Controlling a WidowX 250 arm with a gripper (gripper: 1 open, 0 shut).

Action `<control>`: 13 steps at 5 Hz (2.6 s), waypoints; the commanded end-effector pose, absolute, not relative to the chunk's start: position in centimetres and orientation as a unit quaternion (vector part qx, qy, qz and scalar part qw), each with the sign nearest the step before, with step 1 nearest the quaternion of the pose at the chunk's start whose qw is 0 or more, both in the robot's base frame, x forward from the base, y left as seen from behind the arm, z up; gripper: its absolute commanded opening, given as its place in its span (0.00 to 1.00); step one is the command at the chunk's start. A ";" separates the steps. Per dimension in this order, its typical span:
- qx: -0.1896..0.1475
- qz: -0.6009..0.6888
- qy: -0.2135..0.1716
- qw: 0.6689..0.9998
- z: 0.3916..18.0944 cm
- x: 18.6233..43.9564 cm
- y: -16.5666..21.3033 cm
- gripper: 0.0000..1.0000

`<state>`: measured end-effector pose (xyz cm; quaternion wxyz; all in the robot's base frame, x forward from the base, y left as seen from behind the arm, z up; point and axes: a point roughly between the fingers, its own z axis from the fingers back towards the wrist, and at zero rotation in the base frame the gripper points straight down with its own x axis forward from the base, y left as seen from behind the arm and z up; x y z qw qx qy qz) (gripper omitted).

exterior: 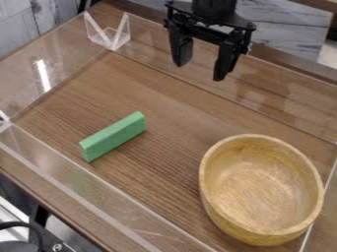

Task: Put the green block in the brown bowl

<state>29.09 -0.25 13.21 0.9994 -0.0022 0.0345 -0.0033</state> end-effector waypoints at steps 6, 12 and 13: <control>0.010 -0.177 -0.005 0.984 5.2 22.2 7.3 1.00; -0.011 -0.154 0.001 0.988 3.5 23.2 7.1 0.00; -0.022 -0.135 0.011 0.991 4.3 22.9 6.8 0.00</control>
